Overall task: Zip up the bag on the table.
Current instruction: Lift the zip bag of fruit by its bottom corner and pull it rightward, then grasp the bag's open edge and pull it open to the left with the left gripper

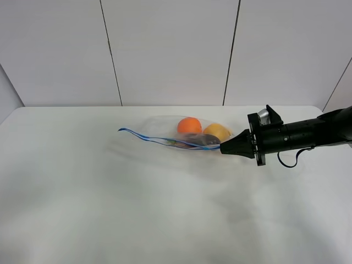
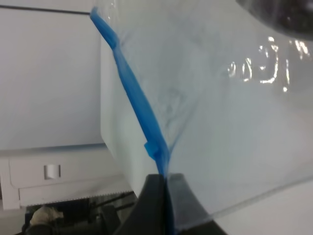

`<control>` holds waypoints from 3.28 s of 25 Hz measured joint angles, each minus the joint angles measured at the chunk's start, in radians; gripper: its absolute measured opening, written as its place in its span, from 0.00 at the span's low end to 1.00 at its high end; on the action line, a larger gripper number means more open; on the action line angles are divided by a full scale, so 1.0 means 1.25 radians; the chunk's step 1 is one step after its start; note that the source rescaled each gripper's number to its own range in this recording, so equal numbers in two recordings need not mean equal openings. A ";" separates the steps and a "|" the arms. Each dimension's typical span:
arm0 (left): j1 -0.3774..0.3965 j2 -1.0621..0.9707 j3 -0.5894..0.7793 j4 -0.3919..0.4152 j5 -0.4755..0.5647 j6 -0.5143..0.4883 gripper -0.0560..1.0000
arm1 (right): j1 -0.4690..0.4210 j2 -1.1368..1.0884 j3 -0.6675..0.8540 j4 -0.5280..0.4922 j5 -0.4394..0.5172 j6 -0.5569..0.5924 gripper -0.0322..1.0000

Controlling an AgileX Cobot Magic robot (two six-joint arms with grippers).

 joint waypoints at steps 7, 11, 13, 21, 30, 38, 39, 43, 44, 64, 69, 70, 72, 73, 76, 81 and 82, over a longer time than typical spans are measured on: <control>0.000 0.089 -0.041 0.000 -0.051 0.021 0.78 | 0.009 -0.025 -0.005 0.008 0.000 0.004 0.03; 0.000 0.273 -0.124 -0.031 -0.179 0.113 0.78 | 0.009 -0.025 -0.005 0.008 0.000 0.009 0.03; 0.000 0.389 -0.165 -0.087 -0.251 0.199 0.78 | 0.009 -0.025 -0.005 0.007 0.000 0.010 0.03; -0.002 0.775 -0.288 -0.464 -0.363 0.658 0.78 | 0.009 -0.025 -0.005 0.007 0.001 0.011 0.03; -0.222 1.031 -0.298 -0.845 -0.494 1.315 0.95 | 0.009 -0.025 -0.005 0.007 -0.001 0.017 0.03; -0.504 1.248 -0.299 -0.909 -0.828 1.640 1.00 | 0.009 -0.025 -0.005 0.007 -0.003 0.033 0.03; -0.523 1.270 -0.299 -0.910 -0.872 1.654 1.00 | 0.009 -0.025 -0.005 0.007 -0.003 0.034 0.03; -0.587 1.359 -0.299 -0.911 -1.009 1.681 1.00 | 0.009 -0.025 -0.005 0.007 -0.003 0.038 0.03; -0.600 1.380 -0.299 -0.907 -1.034 1.683 1.00 | 0.009 -0.025 -0.005 0.007 -0.003 0.038 0.03; -0.641 1.465 -0.368 -0.563 -1.132 1.442 0.99 | 0.009 -0.025 -0.005 0.007 -0.003 0.042 0.03; -0.641 1.469 -0.369 -0.439 -1.185 1.321 0.95 | 0.009 -0.025 -0.005 0.007 -0.003 0.043 0.03; -0.641 1.475 -0.369 -0.421 -1.206 1.299 0.95 | 0.009 -0.025 -0.005 0.007 -0.003 0.044 0.03; -0.641 1.495 -0.370 -0.388 -1.231 1.278 0.95 | 0.009 -0.025 -0.005 0.007 -0.003 0.046 0.03; -0.641 1.505 -0.370 -0.374 -1.235 1.272 0.95 | 0.009 -0.025 -0.005 0.007 -0.003 0.046 0.03; -0.641 1.542 -0.370 -0.357 -1.251 1.268 0.94 | 0.009 -0.025 -0.005 0.007 -0.003 0.047 0.03; -0.641 1.578 -0.370 -0.354 -1.284 1.260 0.94 | 0.009 -0.025 -0.005 0.007 -0.003 0.047 0.03; -0.641 1.583 -0.370 -0.354 -1.292 1.257 0.94 | 0.009 -0.025 -0.005 0.007 -0.004 0.047 0.03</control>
